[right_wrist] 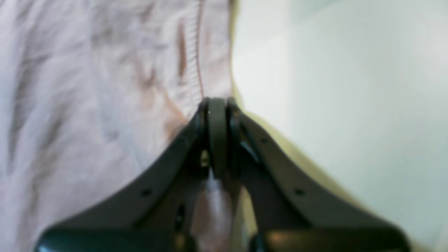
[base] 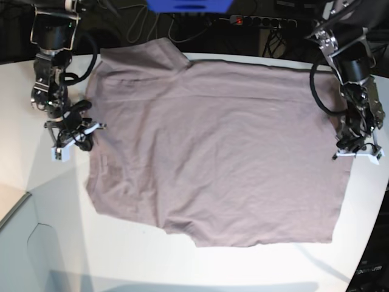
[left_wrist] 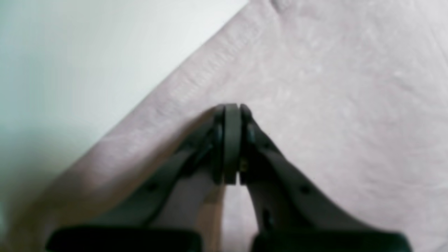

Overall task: Layout the t-shirt on the table in an organized manner, then fold the t-shirt properly
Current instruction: 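Grasp the shirt edge with the right gripper and pull it outward, then move the right gripper to the shirt sleeve and grasp it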

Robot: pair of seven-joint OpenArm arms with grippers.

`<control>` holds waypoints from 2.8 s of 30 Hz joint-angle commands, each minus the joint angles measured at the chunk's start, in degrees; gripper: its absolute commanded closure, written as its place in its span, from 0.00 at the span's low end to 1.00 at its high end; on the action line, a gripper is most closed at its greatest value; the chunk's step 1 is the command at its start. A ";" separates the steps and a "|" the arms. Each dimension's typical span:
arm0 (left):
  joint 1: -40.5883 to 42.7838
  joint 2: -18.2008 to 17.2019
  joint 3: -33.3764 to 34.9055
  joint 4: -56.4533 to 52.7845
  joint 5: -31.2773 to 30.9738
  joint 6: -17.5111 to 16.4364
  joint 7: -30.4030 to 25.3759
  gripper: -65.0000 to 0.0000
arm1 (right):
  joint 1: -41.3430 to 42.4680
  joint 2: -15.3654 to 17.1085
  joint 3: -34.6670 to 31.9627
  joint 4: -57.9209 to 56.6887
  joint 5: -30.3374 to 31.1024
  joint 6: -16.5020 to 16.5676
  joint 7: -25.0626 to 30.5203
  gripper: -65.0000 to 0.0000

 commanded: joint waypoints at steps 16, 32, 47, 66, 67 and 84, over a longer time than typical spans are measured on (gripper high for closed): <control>12.02 -2.24 -0.41 1.25 0.63 0.88 1.22 1.00 | -17.80 0.35 -0.04 13.48 -0.78 0.41 2.25 1.00; 11.93 -2.60 -0.41 1.25 0.63 0.88 1.22 1.00 | -1.09 2.55 -0.39 20.24 -0.87 0.41 -9.53 0.70; 11.84 -2.24 -0.41 1.25 0.63 0.88 1.22 1.00 | 18.07 6.42 -13.22 -7.98 -0.87 0.41 -5.04 0.58; 11.67 -2.07 -0.41 1.25 0.63 0.88 1.22 1.00 | 21.06 6.50 -15.42 -16.41 -0.95 0.41 -0.30 1.00; 11.67 -1.98 -0.41 1.25 0.63 0.88 1.22 1.00 | 21.06 6.50 -15.42 -16.33 -0.95 0.41 -0.30 1.00; 10.70 -1.28 -0.32 1.25 0.63 0.88 1.66 1.00 | -10.41 4.66 -22.89 38.35 -0.87 0.41 -0.21 1.00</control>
